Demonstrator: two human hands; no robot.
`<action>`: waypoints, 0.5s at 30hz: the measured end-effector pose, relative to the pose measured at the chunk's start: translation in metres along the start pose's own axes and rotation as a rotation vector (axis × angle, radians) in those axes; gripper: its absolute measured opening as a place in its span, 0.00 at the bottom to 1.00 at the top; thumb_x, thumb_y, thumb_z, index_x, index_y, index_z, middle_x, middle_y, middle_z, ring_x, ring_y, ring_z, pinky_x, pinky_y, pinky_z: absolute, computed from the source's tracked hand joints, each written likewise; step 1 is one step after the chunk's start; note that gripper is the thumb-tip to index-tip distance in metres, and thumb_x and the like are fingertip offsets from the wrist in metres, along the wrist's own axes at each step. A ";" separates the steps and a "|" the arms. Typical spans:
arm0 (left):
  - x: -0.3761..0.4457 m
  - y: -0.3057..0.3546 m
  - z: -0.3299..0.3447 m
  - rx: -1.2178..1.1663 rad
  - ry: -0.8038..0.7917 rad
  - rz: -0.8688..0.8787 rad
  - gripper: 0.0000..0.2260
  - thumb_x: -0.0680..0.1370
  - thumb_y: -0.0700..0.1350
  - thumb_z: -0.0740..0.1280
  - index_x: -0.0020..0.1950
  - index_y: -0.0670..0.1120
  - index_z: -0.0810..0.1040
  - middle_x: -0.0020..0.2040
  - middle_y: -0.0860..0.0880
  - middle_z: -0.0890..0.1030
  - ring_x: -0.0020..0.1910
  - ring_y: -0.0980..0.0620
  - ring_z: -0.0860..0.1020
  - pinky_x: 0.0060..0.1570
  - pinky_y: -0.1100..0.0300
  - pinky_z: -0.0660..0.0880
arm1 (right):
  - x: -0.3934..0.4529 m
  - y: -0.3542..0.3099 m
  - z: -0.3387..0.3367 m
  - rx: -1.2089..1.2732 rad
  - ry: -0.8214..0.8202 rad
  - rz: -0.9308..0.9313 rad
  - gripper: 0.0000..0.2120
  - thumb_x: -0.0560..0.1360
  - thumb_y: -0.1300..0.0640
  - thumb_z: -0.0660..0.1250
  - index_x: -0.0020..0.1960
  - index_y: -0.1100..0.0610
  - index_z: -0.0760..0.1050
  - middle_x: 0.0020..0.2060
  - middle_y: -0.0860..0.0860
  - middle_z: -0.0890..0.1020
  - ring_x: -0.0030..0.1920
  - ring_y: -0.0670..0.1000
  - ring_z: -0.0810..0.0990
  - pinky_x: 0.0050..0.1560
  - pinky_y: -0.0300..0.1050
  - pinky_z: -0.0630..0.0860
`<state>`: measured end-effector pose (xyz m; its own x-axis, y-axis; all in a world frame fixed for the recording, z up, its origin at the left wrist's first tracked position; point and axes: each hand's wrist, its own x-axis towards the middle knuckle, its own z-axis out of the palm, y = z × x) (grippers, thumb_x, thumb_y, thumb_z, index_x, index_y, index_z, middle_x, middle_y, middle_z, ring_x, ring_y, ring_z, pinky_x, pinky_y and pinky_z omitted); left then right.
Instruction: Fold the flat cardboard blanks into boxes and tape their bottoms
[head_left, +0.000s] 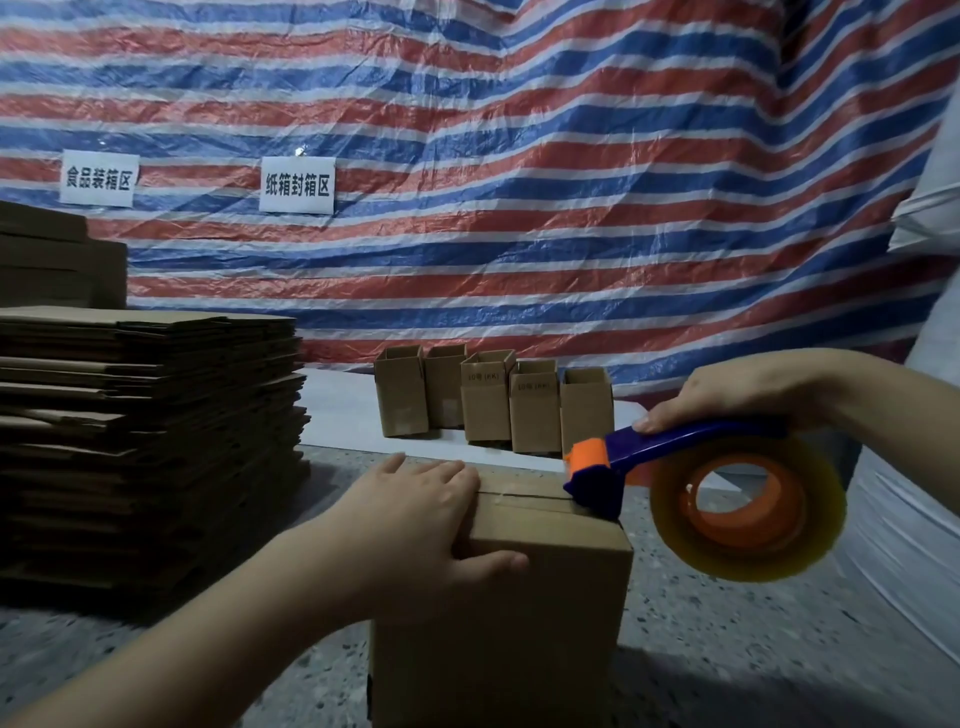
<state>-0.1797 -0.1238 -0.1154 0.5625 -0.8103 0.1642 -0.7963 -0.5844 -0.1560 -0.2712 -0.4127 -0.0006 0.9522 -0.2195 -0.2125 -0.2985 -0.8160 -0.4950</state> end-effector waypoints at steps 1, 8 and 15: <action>0.001 0.002 -0.003 0.033 -0.027 0.003 0.50 0.65 0.80 0.43 0.77 0.50 0.61 0.76 0.50 0.66 0.75 0.51 0.63 0.76 0.49 0.49 | 0.000 0.003 -0.002 0.008 0.018 -0.028 0.30 0.61 0.36 0.80 0.55 0.55 0.85 0.54 0.55 0.85 0.50 0.52 0.84 0.48 0.42 0.82; 0.030 0.039 -0.003 -0.076 0.034 0.092 0.51 0.67 0.81 0.50 0.79 0.48 0.56 0.78 0.47 0.62 0.76 0.47 0.62 0.74 0.50 0.55 | -0.005 -0.002 0.003 -0.004 -0.046 0.082 0.32 0.60 0.32 0.73 0.53 0.54 0.81 0.41 0.53 0.87 0.36 0.48 0.85 0.35 0.37 0.78; 0.038 0.039 0.017 -0.067 0.090 0.088 0.54 0.59 0.83 0.38 0.75 0.51 0.62 0.73 0.50 0.69 0.70 0.50 0.68 0.70 0.52 0.64 | -0.006 0.013 0.003 0.084 -0.036 0.052 0.26 0.62 0.35 0.73 0.53 0.50 0.80 0.45 0.54 0.87 0.40 0.48 0.86 0.40 0.39 0.81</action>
<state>-0.1853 -0.1780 -0.1313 0.4697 -0.8495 0.2402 -0.8566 -0.5044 -0.1085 -0.2811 -0.4200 -0.0082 0.9328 -0.2394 -0.2693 -0.3531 -0.7561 -0.5511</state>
